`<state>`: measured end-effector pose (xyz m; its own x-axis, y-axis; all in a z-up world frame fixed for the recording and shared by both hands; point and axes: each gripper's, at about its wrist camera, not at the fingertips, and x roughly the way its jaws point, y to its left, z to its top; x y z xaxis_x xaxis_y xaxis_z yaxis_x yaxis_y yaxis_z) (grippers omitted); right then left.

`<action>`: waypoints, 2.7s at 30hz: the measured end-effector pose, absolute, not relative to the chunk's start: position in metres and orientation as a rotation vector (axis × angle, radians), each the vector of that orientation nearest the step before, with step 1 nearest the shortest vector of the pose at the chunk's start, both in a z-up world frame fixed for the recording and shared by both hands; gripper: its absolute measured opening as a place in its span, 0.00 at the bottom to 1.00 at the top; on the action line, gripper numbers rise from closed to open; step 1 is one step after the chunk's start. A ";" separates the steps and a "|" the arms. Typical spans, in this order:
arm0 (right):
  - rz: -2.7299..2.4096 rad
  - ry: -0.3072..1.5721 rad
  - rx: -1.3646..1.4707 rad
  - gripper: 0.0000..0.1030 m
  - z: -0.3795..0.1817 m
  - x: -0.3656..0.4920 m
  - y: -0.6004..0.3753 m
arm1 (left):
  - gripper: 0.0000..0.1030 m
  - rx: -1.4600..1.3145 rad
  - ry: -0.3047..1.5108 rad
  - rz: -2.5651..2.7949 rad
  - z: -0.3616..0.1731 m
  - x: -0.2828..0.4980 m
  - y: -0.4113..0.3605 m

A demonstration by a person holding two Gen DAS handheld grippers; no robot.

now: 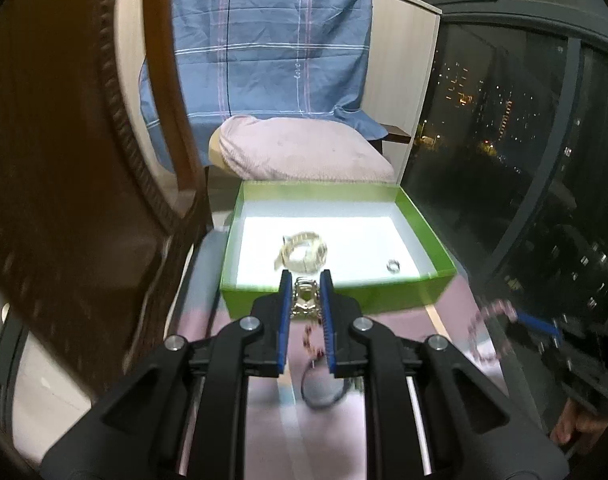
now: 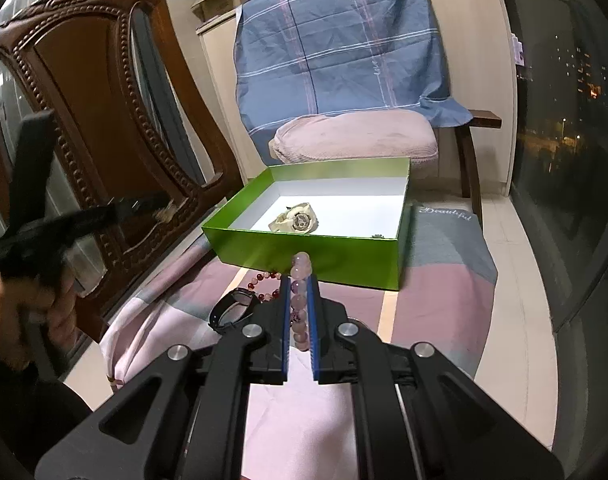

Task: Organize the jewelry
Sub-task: 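Drop the silver charm into the green box with the left gripper while the right carries the pink bead bracelet, then open the right gripper over the green box to drop the pink bead bracelet, then move the right gripper to the green jade pendant and close on it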

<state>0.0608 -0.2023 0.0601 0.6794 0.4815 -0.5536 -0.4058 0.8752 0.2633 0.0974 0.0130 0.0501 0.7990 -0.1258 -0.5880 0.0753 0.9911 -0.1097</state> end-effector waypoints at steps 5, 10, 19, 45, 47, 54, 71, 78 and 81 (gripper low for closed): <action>0.507 0.654 0.143 0.08 0.062 0.064 -0.208 | 0.14 -0.085 0.683 -0.102 0.052 0.156 0.012; 0.508 0.652 0.157 0.08 0.063 0.065 -0.212 | 0.50 -0.089 0.765 -0.060 0.031 0.196 0.016; 0.501 0.636 0.163 0.08 0.064 0.067 -0.215 | 0.76 -0.076 0.630 -0.020 0.048 0.108 0.016; 0.340 0.618 0.007 0.08 0.093 0.144 -0.153 | 0.81 -0.077 0.665 -0.033 0.001 0.062 0.022; 0.315 0.614 0.010 0.08 0.099 0.174 -0.146 | 0.81 -0.084 0.673 -0.030 0.001 0.063 0.024; 0.198 0.630 0.020 0.52 0.103 0.234 -0.149 | 0.81 -0.086 0.673 -0.018 0.003 0.064 0.032; 0.305 0.668 0.117 0.62 0.042 0.061 -0.211 | 0.81 -0.111 0.687 -0.036 0.000 0.060 0.038; 0.322 0.654 0.114 0.62 0.043 0.059 -0.216 | 0.81 -0.104 0.709 -0.033 -0.009 0.064 0.028; 0.325 0.651 0.115 0.62 0.045 0.059 -0.217 | 0.79 -0.081 0.724 -0.046 -0.014 0.066 0.020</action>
